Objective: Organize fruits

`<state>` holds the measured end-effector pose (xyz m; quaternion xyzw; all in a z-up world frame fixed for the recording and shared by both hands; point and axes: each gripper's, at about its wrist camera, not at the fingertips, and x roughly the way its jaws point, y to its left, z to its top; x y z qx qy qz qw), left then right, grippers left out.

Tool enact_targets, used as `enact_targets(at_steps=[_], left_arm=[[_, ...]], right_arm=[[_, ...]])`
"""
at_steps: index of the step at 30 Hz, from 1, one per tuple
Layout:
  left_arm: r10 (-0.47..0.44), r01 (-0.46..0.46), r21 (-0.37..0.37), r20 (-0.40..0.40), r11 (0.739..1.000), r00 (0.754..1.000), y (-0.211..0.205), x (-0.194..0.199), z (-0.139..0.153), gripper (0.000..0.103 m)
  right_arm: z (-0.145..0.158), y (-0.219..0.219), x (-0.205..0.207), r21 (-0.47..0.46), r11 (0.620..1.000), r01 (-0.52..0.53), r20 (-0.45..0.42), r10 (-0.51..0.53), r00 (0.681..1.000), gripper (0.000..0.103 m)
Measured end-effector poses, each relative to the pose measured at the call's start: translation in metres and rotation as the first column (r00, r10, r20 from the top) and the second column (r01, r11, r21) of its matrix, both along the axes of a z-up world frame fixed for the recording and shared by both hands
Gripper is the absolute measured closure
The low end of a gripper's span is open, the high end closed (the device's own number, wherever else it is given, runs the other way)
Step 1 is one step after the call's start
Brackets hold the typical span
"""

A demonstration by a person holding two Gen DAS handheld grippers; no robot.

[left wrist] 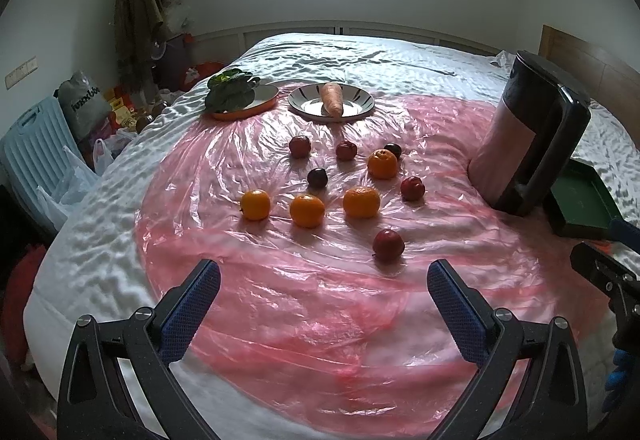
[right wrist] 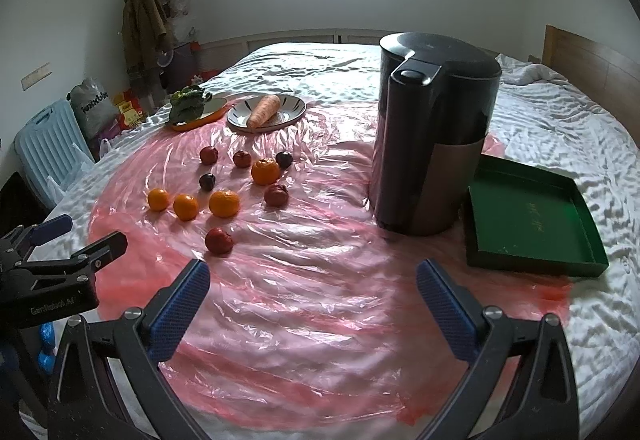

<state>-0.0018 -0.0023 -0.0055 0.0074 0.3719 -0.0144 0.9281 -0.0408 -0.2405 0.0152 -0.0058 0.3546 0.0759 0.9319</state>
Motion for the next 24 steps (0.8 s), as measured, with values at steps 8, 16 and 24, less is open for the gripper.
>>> enact_targets(at_steps=[8, 16, 24], left_arm=[[-0.005, 0.005, -0.008, -0.009, 1.000, 1.000, -0.0023, 0.0014, -0.0012, 0.001], [-0.005, 0.005, -0.019, -0.002, 1.000, 1.000, -0.0019, 0.0028, -0.0014, 0.001], [-0.002, 0.002, -0.038, 0.001, 0.999, 1.000, -0.0001, 0.0034, -0.0045, 0.001]], right_arm=[[-0.0013, -0.0011, 0.0011, 0.008, 1.000, 0.003, -0.004, -0.003, 1.000, 0.000], [-0.0024, -0.0002, 0.0011, 0.010, 1.000, -0.001, 0.000, 0.001, 1.000, 0.000], [-0.0037, -0.0017, 0.0007, 0.017, 1.000, -0.006, 0.001, 0.006, 1.000, 0.000]])
